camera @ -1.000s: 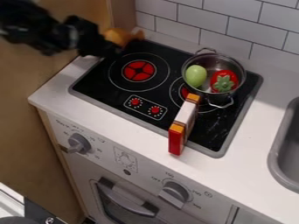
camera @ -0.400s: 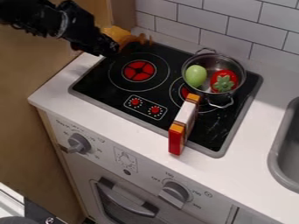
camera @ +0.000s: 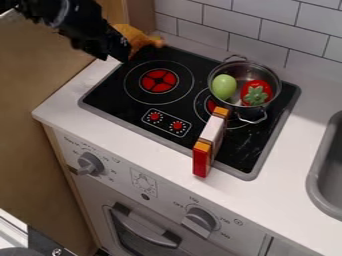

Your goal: Put the orange object in the pot

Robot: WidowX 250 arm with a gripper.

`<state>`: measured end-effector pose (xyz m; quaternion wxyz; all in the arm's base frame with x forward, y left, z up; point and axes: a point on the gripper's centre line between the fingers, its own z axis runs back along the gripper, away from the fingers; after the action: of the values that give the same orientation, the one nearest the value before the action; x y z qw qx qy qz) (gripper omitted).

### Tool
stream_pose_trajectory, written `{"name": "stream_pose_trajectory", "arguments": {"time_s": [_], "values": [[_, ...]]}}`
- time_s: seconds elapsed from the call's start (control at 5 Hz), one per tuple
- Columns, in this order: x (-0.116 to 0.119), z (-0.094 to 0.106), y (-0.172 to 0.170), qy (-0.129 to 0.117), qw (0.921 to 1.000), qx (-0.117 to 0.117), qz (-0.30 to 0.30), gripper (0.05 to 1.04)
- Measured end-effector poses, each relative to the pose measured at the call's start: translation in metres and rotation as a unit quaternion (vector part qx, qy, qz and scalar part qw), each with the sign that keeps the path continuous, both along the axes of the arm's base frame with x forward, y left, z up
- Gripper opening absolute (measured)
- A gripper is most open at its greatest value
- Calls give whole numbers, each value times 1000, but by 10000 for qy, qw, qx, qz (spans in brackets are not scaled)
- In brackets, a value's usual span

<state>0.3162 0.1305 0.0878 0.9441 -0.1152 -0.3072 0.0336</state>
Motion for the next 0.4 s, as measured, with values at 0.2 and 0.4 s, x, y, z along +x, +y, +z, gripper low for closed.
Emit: {"name": "stream_pose_trajectory", "arguments": {"time_s": [0.2,0.4], "values": [[-2,15,-9,232,9996,-167,16,633],[0,27,-25,274,9991,-284,153,633]]}}
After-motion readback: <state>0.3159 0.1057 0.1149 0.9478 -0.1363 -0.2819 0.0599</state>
